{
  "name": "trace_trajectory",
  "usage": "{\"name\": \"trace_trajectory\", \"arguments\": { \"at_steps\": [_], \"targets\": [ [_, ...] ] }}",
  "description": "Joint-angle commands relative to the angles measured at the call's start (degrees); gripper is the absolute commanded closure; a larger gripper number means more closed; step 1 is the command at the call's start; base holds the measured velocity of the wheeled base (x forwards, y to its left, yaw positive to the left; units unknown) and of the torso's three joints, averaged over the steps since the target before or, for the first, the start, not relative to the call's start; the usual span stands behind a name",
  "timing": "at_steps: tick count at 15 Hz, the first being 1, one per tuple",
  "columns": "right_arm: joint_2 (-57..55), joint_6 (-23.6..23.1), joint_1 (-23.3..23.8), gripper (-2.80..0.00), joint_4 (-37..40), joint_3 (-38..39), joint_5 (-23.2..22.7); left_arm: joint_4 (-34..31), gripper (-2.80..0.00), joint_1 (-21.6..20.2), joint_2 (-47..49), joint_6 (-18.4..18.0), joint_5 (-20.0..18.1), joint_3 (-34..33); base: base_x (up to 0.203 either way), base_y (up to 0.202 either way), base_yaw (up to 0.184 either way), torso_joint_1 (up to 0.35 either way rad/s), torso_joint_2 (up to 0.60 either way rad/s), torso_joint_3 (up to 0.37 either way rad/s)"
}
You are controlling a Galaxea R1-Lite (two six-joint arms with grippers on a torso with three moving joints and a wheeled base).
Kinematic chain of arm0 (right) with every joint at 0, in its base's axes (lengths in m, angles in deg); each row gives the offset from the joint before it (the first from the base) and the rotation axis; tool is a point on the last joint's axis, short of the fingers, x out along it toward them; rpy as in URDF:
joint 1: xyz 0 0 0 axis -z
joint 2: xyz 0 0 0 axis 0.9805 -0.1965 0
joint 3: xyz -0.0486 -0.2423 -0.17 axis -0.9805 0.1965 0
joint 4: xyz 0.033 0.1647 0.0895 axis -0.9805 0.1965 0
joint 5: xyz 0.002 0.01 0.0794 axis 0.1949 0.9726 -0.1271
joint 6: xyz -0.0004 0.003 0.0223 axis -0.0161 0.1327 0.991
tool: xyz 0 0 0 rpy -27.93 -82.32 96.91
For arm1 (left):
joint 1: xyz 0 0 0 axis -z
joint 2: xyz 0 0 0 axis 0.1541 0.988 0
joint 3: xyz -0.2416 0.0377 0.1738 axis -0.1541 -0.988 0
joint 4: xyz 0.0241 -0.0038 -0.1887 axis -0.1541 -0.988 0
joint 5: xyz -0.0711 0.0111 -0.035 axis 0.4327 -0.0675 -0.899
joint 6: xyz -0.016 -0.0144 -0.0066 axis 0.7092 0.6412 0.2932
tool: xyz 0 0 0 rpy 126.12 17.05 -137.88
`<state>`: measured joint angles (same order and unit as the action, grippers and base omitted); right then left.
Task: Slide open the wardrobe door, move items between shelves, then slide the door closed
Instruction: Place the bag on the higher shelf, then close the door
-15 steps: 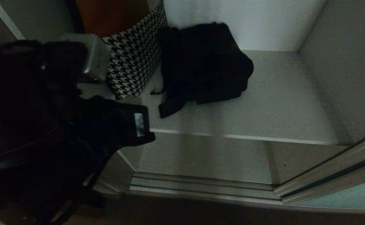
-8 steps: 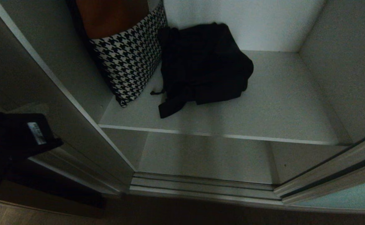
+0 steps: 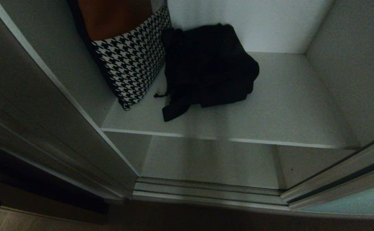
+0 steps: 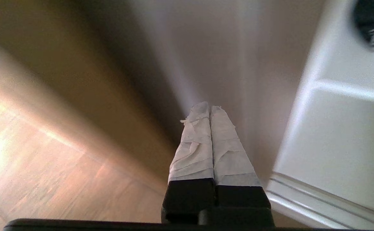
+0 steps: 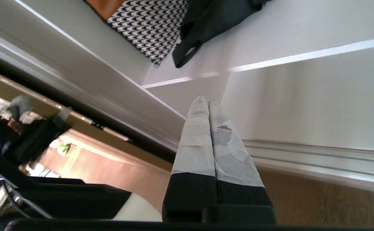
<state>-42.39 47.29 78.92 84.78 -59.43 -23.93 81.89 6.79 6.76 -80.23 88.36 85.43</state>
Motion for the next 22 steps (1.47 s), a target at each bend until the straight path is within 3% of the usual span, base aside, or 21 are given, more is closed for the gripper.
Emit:
{"name": "trace_trajectory", "arguments": {
  "at_steps": [1,3,6,9,12,13,15,18,19,22],
  "targets": [
    [2.3,0.2,0.1,0.0,0.0,1.2,-0.4,0.7,0.0,-3.0,-8.1,0.0,-0.1,-4.9,0.0,0.0,0.0,0.0,0.0,0.0],
    [2.8,0.5,0.0,0.0,-0.2,3.5,0.2,1.1,0.0,-7.2,-12.0,0.1,-0.4,-9.7,0.0,0.0,0.0,0.0,0.0,0.0],
    [5.0,1.1,0.0,0.0,-0.2,7.0,1.5,-0.7,0.0,-9.8,-18.5,0.2,-0.5,-14.6,0.0,0.0,0.0,0.0,0.0,0.0],
    [5.0,1.1,0.0,0.0,-0.5,8.7,1.5,-16.6,0.0,-10.8,-24.0,5.4,-0.7,-14.2,0.0,0.0,0.0,0.0,0.0,0.0],
    [5.2,1.3,0.0,0.0,-0.5,9.4,1.7,-16.5,0.0,-13.5,-27.5,4.0,-2.6,-14.6,0.0,0.0,0.0,0.0,0.0,0.0],
    [5.7,1.2,0.0,0.0,-0.5,10.7,2.3,-19.0,0.0,-13.8,-32.0,3.3,-5.9,-14.6,0.0,0.0,0.0,0.0,0.0,0.0],
    [6.6,0.7,-0.1,0.0,-1.5,12.9,2.6,-25.4,0.0,-14.3,-40.6,0.6,-18.1,-13.8,0.0,0.0,0.0,0.0,0.0,0.0],
    [7.3,0.6,0.0,0.0,-2.2,14.7,2.4,-31.2,0.0,-14.7,-42.3,-1.1,-37.7,-13.4,0.0,0.0,0.0,0.0,0.0,0.0],
    [7.4,0.6,0.0,0.0,-2.2,14.7,2.2,-32.6,0.0,-14.7,-42.2,-0.4,-41.6,-14.6,0.0,0.0,0.0,0.0,0.0,0.0],
    [7.8,0.4,0.0,0.0,-2.3,14.8,2.2,-33.9,0.0,-14.7,-42.2,3.1,-41.4,-14.6,0.0,0.0,0.0,0.0,0.0,0.0]
  ]
}}
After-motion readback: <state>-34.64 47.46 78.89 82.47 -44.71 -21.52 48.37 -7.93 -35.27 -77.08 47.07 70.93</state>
